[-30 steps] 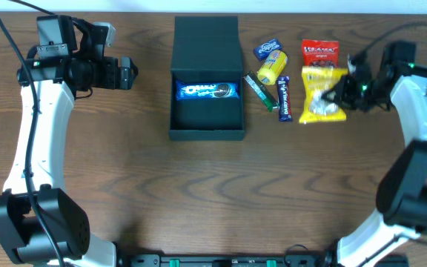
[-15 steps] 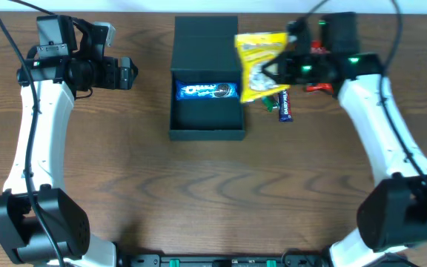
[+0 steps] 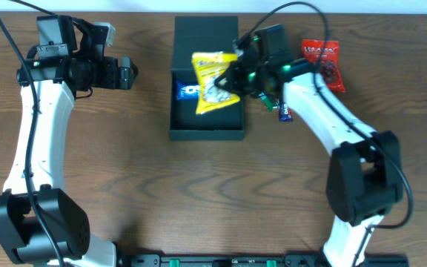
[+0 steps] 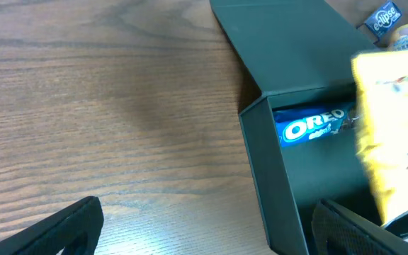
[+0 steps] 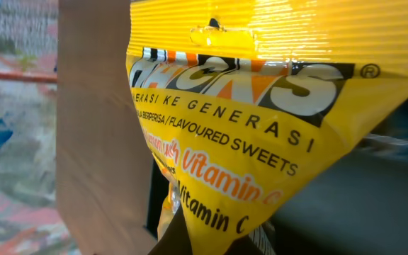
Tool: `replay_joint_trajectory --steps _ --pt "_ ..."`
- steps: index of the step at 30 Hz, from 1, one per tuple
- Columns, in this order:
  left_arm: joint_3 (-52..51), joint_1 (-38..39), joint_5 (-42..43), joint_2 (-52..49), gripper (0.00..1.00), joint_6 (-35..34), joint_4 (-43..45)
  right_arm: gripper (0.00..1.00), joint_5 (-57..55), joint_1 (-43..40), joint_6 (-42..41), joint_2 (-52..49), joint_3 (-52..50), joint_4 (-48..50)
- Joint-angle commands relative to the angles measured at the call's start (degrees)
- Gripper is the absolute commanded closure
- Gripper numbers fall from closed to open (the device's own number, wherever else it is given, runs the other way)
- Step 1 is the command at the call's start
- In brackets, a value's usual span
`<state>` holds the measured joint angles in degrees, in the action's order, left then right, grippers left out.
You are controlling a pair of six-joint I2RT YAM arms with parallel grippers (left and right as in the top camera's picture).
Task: Pack container
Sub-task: 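Carry the yellow bag into the box and release it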
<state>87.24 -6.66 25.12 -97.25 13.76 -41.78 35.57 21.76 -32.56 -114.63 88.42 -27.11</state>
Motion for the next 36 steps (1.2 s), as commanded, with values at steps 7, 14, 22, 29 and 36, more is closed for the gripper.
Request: replay_joint_trajectory --steps 7,14,22,29,36 --pt "-0.26 -0.07 0.39 0.07 0.05 -0.02 0.02 0.98 -2.12 4.52 -4.72 -3.63 0.39 2.8" --pt "-0.26 -0.07 0.39 0.07 0.05 -0.02 0.02 0.98 -4.68 5.75 -4.81 -5.49 0.39 3.04" --pt "-0.24 -0.07 0.39 0.07 0.04 -0.02 0.02 0.99 -3.78 6.54 -6.86 -7.52 0.39 3.61" --pt "-0.26 -0.07 0.42 0.07 0.05 -0.04 0.02 0.99 -2.32 7.52 -7.3 -7.52 0.39 4.42" --pt "-0.24 -0.07 0.42 0.07 0.05 -0.04 0.02 0.76 -2.34 8.57 -7.72 -7.52 0.39 4.52"
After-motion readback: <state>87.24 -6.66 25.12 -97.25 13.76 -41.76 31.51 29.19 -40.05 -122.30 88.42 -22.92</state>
